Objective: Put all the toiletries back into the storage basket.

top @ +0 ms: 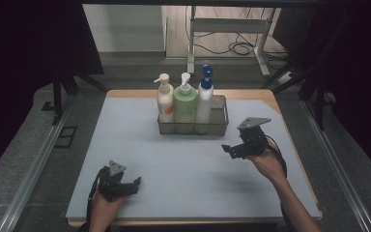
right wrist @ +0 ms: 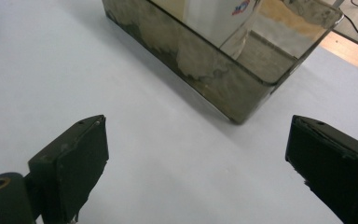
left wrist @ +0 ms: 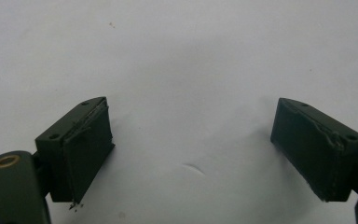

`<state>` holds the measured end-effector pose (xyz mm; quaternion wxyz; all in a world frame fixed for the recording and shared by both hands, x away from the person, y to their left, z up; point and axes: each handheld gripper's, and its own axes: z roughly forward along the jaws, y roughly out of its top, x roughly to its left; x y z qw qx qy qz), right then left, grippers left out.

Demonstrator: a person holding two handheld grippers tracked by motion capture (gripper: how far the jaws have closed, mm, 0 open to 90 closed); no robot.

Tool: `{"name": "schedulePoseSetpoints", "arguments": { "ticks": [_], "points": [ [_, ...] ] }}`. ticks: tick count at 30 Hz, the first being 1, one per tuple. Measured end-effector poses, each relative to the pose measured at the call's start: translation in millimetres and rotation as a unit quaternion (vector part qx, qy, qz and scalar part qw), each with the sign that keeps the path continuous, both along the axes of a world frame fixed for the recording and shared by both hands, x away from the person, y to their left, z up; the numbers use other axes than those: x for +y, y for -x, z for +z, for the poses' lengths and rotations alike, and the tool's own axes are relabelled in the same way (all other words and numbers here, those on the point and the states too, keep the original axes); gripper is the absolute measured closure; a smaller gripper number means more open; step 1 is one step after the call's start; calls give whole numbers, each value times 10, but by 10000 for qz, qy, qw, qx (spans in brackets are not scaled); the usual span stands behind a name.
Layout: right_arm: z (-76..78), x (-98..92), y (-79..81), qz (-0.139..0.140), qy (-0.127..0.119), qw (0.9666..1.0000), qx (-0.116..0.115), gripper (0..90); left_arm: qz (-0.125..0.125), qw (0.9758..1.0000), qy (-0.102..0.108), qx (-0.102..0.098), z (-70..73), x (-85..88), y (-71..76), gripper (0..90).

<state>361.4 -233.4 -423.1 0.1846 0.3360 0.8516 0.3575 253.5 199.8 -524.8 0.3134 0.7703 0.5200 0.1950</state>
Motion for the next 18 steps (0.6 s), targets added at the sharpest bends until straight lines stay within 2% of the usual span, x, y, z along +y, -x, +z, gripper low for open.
{"name": "schedulePoseSetpoints", "arguments": {
  "ticks": [18],
  "points": [
    [-89,-306,273,-171,-103,9998,27,50,0,10000,-6,-1,0,0,1,121]
  ]
}}
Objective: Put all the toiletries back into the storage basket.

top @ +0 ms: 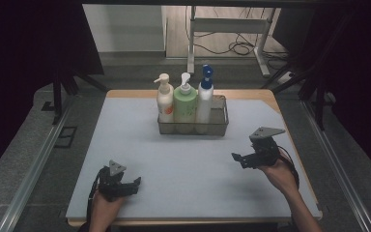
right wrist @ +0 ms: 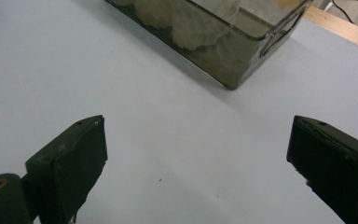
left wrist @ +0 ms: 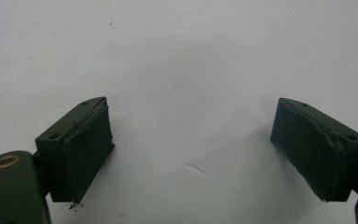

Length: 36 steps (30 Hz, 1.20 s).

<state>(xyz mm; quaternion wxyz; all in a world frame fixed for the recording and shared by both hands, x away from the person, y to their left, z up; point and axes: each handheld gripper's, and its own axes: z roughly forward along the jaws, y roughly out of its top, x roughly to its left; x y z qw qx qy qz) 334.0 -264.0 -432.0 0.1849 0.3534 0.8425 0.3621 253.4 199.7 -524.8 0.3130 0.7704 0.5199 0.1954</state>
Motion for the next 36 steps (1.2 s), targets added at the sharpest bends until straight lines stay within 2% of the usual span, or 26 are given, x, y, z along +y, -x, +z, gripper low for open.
{"name": "schedulePoseSetpoints", "arguments": {
  "ticks": [12,21,36],
  "points": [
    [-244,-181,162,-163,-54,9998,75,50,11,10000,6,-3,0,-3,1,122],
    [-486,-264,251,-264,39,9996,100,50,15,10000,4,-7,0,-4,2,122],
    [-867,-288,318,-291,127,9985,452,38,13,10000,5,2,1,-3,1,122]
  ]
}}
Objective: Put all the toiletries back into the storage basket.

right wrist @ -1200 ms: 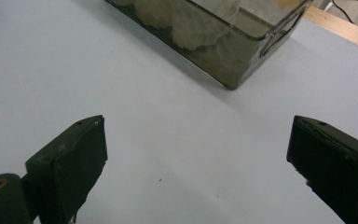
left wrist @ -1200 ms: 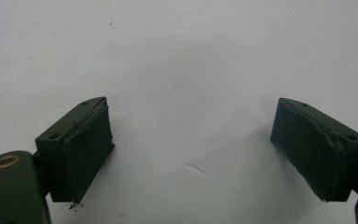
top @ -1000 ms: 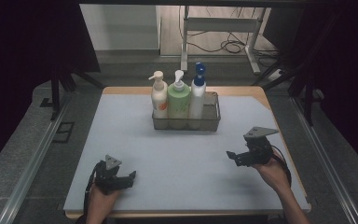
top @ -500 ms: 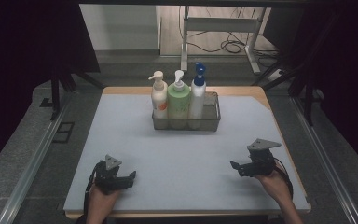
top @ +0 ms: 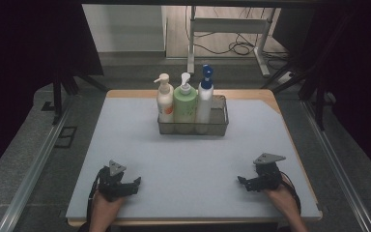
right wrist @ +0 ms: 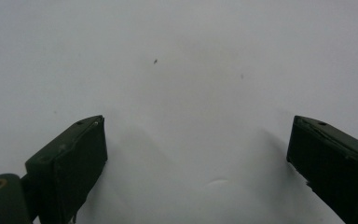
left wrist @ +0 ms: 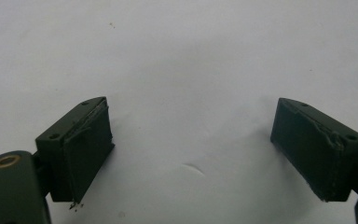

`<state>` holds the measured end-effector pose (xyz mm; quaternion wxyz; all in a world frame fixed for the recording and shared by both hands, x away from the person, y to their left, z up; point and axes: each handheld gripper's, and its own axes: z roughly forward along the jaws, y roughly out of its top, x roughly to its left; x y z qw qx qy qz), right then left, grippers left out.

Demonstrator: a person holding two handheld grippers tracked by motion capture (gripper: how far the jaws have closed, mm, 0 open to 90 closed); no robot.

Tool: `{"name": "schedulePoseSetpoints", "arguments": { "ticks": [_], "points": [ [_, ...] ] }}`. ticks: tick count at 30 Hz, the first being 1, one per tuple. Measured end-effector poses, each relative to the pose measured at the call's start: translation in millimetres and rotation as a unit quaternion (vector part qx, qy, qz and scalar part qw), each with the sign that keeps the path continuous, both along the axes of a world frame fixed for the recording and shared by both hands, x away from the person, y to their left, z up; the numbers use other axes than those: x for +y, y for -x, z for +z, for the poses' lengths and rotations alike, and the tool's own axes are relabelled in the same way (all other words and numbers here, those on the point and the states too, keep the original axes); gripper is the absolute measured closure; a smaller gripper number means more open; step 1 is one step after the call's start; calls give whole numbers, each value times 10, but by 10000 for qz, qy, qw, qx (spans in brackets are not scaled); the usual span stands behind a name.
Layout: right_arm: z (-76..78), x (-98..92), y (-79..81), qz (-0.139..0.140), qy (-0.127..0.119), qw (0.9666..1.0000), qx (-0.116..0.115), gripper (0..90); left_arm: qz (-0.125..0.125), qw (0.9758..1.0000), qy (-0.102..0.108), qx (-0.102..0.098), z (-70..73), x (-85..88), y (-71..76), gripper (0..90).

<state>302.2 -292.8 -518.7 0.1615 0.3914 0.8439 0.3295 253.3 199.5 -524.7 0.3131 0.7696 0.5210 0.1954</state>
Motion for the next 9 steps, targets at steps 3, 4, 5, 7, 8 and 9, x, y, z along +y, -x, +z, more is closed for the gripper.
{"name": "schedulePoseSetpoints", "arguments": {
  "ticks": [3,4,5,7,8,9],
  "points": [
    [-20,-24,6,-44,-146,9999,-15,35,-1,10000,0,3,0,1,-1,122],
    [-21,-19,10,-47,-126,9999,-24,33,-1,10000,0,5,1,1,-1,122],
    [-22,-16,12,-54,-103,9999,-42,32,-1,10000,1,7,1,1,-1,122],
    [-26,-19,15,-58,-120,9999,-42,32,-2,10000,-1,11,1,-1,-1,121],
    [-28,-21,16,-54,-123,9999,-52,32,0,10000,6,12,1,0,-3,122],
    [-28,-20,17,-56,-124,9999,-52,32,-3,10000,3,17,1,1,-3,121]
  ]
}}
